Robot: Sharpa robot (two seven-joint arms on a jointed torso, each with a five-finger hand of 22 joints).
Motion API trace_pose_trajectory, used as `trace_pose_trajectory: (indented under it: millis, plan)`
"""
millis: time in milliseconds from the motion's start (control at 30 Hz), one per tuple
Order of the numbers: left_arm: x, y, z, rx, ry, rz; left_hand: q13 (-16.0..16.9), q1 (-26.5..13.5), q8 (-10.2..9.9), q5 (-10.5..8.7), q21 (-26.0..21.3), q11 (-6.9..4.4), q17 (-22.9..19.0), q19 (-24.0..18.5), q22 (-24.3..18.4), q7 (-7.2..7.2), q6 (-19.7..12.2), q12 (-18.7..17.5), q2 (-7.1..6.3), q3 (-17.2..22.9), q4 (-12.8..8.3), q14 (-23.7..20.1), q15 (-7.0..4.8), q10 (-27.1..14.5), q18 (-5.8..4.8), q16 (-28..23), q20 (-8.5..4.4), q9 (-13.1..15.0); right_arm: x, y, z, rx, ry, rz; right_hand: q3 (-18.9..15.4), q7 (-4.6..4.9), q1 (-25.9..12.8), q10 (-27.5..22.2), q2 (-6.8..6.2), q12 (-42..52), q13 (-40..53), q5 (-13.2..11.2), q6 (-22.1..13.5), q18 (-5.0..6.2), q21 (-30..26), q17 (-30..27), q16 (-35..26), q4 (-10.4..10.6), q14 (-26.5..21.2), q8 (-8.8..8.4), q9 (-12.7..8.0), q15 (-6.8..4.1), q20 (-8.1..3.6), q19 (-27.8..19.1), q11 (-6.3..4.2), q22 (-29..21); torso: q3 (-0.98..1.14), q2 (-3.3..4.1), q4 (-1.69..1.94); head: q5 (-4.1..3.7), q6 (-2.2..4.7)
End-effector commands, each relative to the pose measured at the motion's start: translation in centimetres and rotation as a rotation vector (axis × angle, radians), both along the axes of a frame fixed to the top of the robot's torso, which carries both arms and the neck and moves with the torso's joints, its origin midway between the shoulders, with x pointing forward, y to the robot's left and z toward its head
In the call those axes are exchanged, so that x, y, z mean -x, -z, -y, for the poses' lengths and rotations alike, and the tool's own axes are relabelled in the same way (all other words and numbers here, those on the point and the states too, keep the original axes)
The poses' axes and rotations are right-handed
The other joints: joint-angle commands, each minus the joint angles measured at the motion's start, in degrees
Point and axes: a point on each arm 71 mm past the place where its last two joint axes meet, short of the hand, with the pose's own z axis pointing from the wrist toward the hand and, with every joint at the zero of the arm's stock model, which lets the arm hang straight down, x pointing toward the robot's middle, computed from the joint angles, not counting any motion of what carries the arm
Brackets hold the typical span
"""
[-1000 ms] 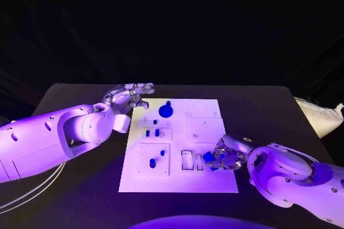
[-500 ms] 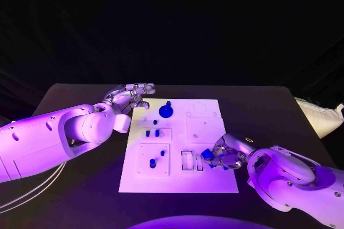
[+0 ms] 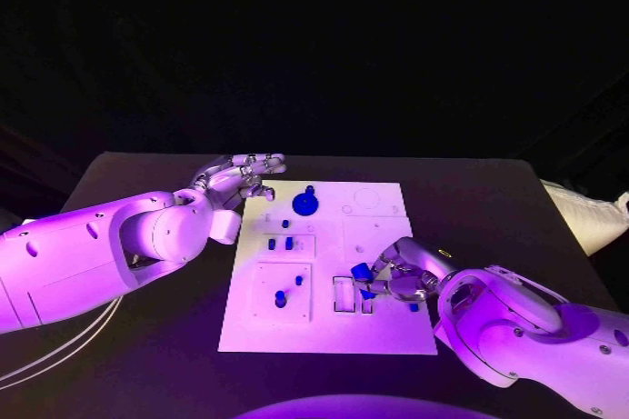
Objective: Assemble the parts on the task board
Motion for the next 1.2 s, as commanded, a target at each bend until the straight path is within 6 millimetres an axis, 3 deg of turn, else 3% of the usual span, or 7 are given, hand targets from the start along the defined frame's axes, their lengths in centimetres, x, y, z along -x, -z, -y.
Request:
trace_pose_trajectory:
  millis: [33, 600, 733, 833, 933, 1033, 1200]
  plan:
    - [0.1, -0.1, 0.3, 0.016, 0.022, 0.004, -0.05, -0.18, 0.20, -0.20, -0.31, -0.05, -0.06, -0.23, -0.05, 0.00, -0.24, 0.30, 0.31, -0.34, 0.14, -0.25, 0.06, -0.21, 0.99, 0.10, 0.05, 0.00, 0.1, 0.8, -0.9, 0.029, -0.044, -0.088, -0.74, -0.34, -1.22, 0.00, 0.55, -0.85, -0.42, -0.43, -0.04, -0.43, 0.21, 3.70, 0.20, 0.01, 3.96, 0.40, 2.99, -0.25, -0.34, 0.14, -0.23, -0.07, 0.03, 0.11, 0.01, 0.11, -0.06]
    - [0.1, -0.1, 0.3, 0.016, 0.022, 0.004, -0.05, -0.18, 0.20, -0.20, -0.31, -0.05, -0.06, -0.23, -0.05, 0.00, -0.24, 0.30, 0.31, -0.34, 0.14, -0.25, 0.06, -0.21, 0.99, 0.10, 0.05, 0.00, -0.1, 1.3, -2.3, 0.082, -0.106, -0.090, -3.27, -0.72, -4.30, 0.04, 1.28, -2.65, -1.03, -3.21, 0.42, -0.37, 0.06, 3.73, 0.10, -0.07, 3.94, 1.11, 4.59, -0.45, -0.46, 0.01, -0.53, -0.24, 0.03, 0.00, -0.15, 0.48, -0.36]
    - [0.2, -0.1, 0.3, 0.016, 0.022, 0.004, -0.05, -0.18, 0.20, -0.20, -0.31, -0.05, -0.06, -0.23, -0.05, 0.00, -0.24, 0.30, 0.31, -0.34, 0.14, -0.25, 0.06, -0.21, 0.99, 0.10, 0.05, 0.00, -0.2, 1.2, -2.3, 0.085, -0.105, -0.078, -5.03, -0.77, -5.89, -0.04, 1.20, -3.42, -1.06, -9.29, 0.30, -0.29, -0.25, 3.30, -0.19, -0.10, 3.84, 1.33, 5.48, -0.54, -0.58, -0.18, -0.55, -0.62, 0.03, 0.03, -0.13, 0.45, -0.27]
    - [0.2, -0.1, 0.3, 0.015, 0.021, 0.004, -0.05, -0.18, 0.20, -0.20, -0.31, -0.05, -0.06, -0.23, -0.05, 0.00, -0.24, 0.30, 0.31, -0.34, 0.14, -0.25, 0.06, -0.21, 0.99, 0.10, 0.05, 0.00, -0.2, 1.1, -2.4, 0.086, -0.103, -0.061, -6.42, -0.67, -8.54, -0.35, -0.31, -4.50, -1.48, -16.74, -0.06, -0.18, -0.66, 2.75, -0.53, 0.02, 3.72, 1.31, 5.98, -0.45, -0.55, -0.43, -0.45, -1.19, 0.02, 0.01, -0.14, 0.47, -0.23]
    - [0.2, -0.1, 0.3, 0.016, 0.021, 0.004, -0.05, -0.18, 0.20, -0.20, -0.31, -0.05, -0.06, -0.23, -0.05, 0.00, -0.24, 0.30, 0.31, -0.34, 0.14, -0.25, 0.06, -0.21, 0.99, 0.10, 0.05, 0.00, -0.3, 1.1, -2.3, 0.090, -0.099, -0.039, -4.93, -0.47, -12.70, -1.15, -4.14, -6.90, -2.78, -21.92, -0.72, -0.02, -1.26, 2.15, -0.93, 0.32, 3.60, 1.14, 6.51, -0.30, -0.39, -0.79, -0.18, -2.00, 0.02, 0.03, -0.10, 0.41, -0.18]
    - [0.2, -0.2, 0.3, 0.015, 0.021, 0.004, -0.07, -0.21, 0.23, -0.20, -0.34, -0.03, -0.15, -0.24, -0.08, 0.03, -0.31, 0.39, 0.34, -0.50, 0.12, -0.29, 0.08, -0.34, 0.99, 0.13, 0.07, -0.01, -0.4, 0.9, -2.3, 0.092, -0.097, -0.021, -2.28, -0.36, -15.59, -1.50, -7.09, -8.37, -3.48, -22.54, -1.06, 0.04, -1.50, 1.87, -1.16, 0.26, 3.55, 1.13, 7.04, -0.21, -0.31, -0.89, -0.14, -2.25, 0.04, 0.03, -0.10, 0.44, -0.17]
    - [0.2, -0.2, 0.2, 0.015, 0.021, 0.004, -0.07, -0.21, 0.23, -0.20, -0.34, -0.03, -0.15, -0.24, -0.08, 0.03, -0.31, 0.39, 0.34, -0.50, 0.12, -0.29, 0.08, -0.34, 0.99, 0.13, 0.07, -0.01, -0.3, 0.7, -2.4, 0.084, -0.101, -0.006, -0.30, -0.42, -12.40, -1.21, -6.18, -8.29, -3.22, -21.54, -1.00, -0.02, -1.35, 2.21, -1.05, 0.03, 3.65, 1.24, 7.44, -0.22, -0.30, -0.74, -0.19, -1.98, 0.10, 0.06, -0.11, 0.51, -0.17]
